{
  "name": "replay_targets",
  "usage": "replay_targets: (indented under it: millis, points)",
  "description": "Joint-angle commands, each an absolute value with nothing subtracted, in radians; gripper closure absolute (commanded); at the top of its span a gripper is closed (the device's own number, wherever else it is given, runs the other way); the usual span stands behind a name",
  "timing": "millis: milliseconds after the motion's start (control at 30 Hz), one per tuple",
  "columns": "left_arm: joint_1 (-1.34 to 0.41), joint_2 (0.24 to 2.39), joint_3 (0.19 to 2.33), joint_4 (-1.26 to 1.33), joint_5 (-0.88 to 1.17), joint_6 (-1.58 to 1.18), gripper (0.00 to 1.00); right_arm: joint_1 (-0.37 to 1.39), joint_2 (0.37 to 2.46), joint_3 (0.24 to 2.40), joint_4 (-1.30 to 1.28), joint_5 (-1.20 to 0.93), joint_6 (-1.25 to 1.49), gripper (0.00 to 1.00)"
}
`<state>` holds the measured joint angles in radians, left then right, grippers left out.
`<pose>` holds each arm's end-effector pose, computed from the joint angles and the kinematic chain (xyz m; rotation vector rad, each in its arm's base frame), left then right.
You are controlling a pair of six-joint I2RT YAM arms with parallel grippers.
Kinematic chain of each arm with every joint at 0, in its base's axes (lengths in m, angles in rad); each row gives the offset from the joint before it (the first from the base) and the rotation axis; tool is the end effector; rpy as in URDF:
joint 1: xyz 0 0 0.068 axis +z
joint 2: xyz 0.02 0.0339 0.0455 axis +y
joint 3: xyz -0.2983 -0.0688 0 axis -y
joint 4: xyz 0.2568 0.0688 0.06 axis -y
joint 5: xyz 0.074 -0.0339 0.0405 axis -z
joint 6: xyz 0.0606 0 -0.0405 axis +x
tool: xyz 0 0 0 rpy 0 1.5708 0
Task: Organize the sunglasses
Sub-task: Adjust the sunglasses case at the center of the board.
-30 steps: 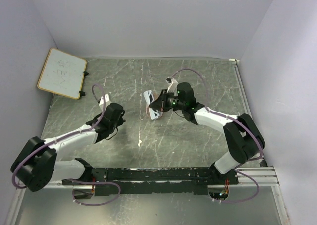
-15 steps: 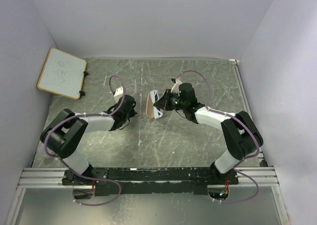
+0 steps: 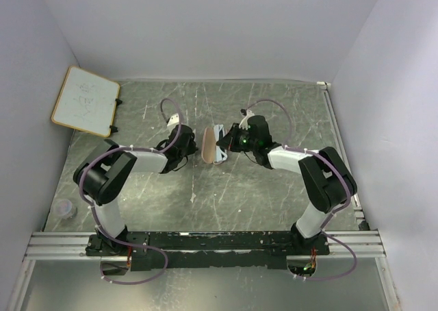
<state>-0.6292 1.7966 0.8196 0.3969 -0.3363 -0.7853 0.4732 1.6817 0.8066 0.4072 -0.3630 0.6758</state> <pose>0.3270 -0.2133 0.1530 -0.3630 2.1210 -0.4757 0.3287 0.1925 0.1924 -0.0243 2.1847 1.0602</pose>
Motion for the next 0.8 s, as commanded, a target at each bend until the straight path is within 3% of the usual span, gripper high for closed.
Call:
replay_targets:
  millis: [0,767]
  points:
    - [-0.632,1.827,0.857,0.455,-0.3,-0.772,0.89,0.466,1.707,0.804,0.455,-0.342,0.686,1.0]
    - [-0.705,1.861,0.926,0.454,-0.305,-0.745,0.89,0.438,1.796,0.819,0.509,-0.423,0.669,1.0]
